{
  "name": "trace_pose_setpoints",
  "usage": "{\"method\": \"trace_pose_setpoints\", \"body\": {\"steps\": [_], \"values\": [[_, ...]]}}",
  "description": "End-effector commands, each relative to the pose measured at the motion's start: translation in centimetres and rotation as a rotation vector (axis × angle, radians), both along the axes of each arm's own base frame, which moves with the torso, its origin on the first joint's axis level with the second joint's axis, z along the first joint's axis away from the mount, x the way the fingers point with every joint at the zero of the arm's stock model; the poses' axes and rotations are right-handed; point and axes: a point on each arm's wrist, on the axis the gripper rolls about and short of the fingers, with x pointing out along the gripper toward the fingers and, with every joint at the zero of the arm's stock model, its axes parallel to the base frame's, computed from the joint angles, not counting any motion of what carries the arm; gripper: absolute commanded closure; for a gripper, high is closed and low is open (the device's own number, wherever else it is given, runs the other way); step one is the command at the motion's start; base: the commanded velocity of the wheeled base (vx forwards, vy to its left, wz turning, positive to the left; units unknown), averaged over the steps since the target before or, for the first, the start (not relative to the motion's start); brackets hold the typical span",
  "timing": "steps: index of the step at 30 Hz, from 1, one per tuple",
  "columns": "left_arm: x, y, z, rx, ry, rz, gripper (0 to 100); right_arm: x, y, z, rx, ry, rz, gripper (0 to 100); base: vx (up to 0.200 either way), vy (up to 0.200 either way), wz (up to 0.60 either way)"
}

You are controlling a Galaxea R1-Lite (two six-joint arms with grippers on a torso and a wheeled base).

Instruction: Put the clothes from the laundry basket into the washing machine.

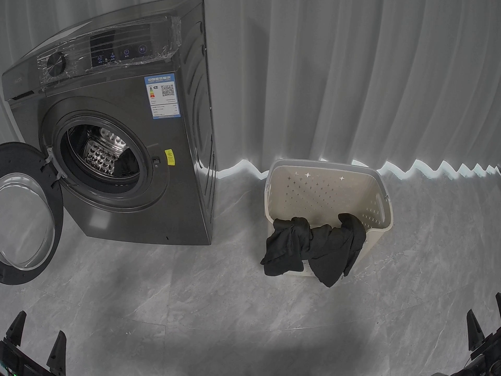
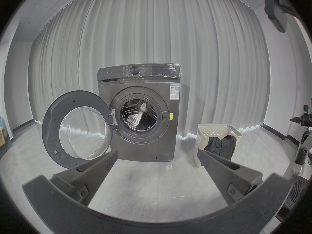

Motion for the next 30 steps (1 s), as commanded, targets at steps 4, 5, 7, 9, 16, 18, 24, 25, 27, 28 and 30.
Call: {"method": "trace_pose_setpoints", "body": {"steps": [4,5,7,9,16,18,24,25,27,28,30], "values": [[0.0,0.0,-0.5,0.0,-0.001,0.001,0,0.0,0.0,-0.5,-0.002,0.001,0.002,0,0.0,-0.2,0.0],[0.0,0.0,-0.5,0.0,-0.001,0.001,0,0.0,0.0,-0.5,-0.001,0.001,0.002,0,0.0,-0.2,0.0],[0.0,0.0,-0.5,0.002,-0.001,0.001,0,0.0,0.0,-0.5,-0.002,0.001,-0.001,0,0.0,0.0,0.0],[0.0,0.0,-0.5,0.003,0.0,0.001,0,0.0,0.0,-0.5,0.001,0.001,-0.001,0,0.0,0.0,0.0],[0.0,0.0,-0.5,0.002,-0.001,-0.002,0,0.0,0.0,-0.5,0.001,0.001,0.001,0,0.0,0.0,0.0],[0.0,0.0,-0.5,0.0,-0.001,-0.001,0,0.0,0.0,-0.5,0.001,0.001,0.001,0,0.0,-0.1,0.0],[0.0,0.0,-0.5,0.002,-0.001,-0.002,0,0.0,0.0,-0.5,0.009,0.001,-0.009,0,0.0,-0.167,0.0],[0.0,0.0,-0.5,0.003,-0.001,-0.002,0,0.0,0.0,-0.5,0.01,-0.002,-0.009,0,0.0,0.0,0.0],[0.0,0.0,-0.5,0.003,-0.001,-0.002,0,-0.1,0.0,0.3,0.007,-0.05,-0.001,0,0.0,0.0,0.0],[0.0,0.0,-0.5,0.003,-0.001,-0.002,0,-0.5,0.0,1.7,0.007,-0.119,-0.004,0,0.0,0.0,0.0],[0.0,0.0,-0.5,0.006,-0.001,-0.004,0,-1.9,0.0,5.0,0.005,-0.229,0.006,0,0.0,0.0,0.0]]}}
